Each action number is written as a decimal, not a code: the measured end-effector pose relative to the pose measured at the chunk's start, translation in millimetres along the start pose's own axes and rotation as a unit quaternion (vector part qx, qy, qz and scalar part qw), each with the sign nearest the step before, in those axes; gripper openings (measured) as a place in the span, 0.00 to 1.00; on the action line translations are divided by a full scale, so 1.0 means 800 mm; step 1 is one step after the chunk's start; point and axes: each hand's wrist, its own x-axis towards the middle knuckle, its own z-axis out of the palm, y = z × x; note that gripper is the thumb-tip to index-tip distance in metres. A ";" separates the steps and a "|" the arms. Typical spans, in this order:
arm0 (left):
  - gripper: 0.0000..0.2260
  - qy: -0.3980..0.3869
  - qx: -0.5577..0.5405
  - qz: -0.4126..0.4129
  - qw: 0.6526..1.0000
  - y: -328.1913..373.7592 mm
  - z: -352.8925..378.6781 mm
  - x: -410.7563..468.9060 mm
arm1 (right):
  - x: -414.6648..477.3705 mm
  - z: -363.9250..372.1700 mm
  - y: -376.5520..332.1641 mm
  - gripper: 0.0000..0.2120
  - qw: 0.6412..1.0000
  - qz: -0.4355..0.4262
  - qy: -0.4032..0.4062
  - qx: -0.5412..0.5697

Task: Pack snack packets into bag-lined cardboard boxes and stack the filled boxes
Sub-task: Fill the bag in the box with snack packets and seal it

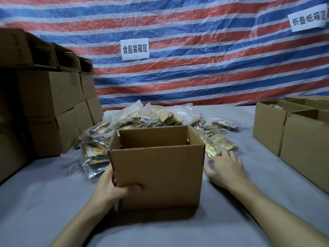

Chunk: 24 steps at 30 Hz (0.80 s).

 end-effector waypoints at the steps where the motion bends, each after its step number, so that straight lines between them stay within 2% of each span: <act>1: 0.37 -0.001 -0.003 0.000 1.000 0.000 -0.001 -0.001 | -0.002 -0.001 0.001 0.17 1.000 0.009 0.009 -0.008; 4: 0.38 -0.010 -0.007 0.000 1.000 0.002 -0.001 -0.003 | -0.006 -0.007 0.007 0.14 0.999 0.029 0.029 0.013; 7: 0.39 -0.014 -0.009 0.000 1.000 0.003 -0.001 -0.004 | -0.008 -0.014 0.016 0.08 0.992 0.044 0.039 0.108; 9: 0.38 -0.018 -0.007 0.004 1.000 0.005 0.000 -0.005 | -0.011 -0.017 0.021 0.10 0.985 0.050 0.026 0.161; 13: 0.37 -0.021 -0.014 0.008 1.000 0.007 0.000 -0.006 | -0.005 -0.017 0.032 0.07 0.984 0.084 0.026 0.156; 16: 0.36 -0.023 -0.017 0.011 1.000 0.007 0.000 -0.006 | 0.000 -0.019 0.037 0.08 0.974 0.112 0.059 0.189; 20: 0.36 -0.030 -0.026 0.012 0.999 0.006 -0.001 -0.006 | 0.003 -0.026 0.041 0.08 0.943 0.141 0.133 0.272; 24: 0.37 -0.035 -0.032 0.010 0.999 0.005 -0.001 -0.005 | 0.003 -0.031 0.042 0.09 0.879 0.167 0.207 0.396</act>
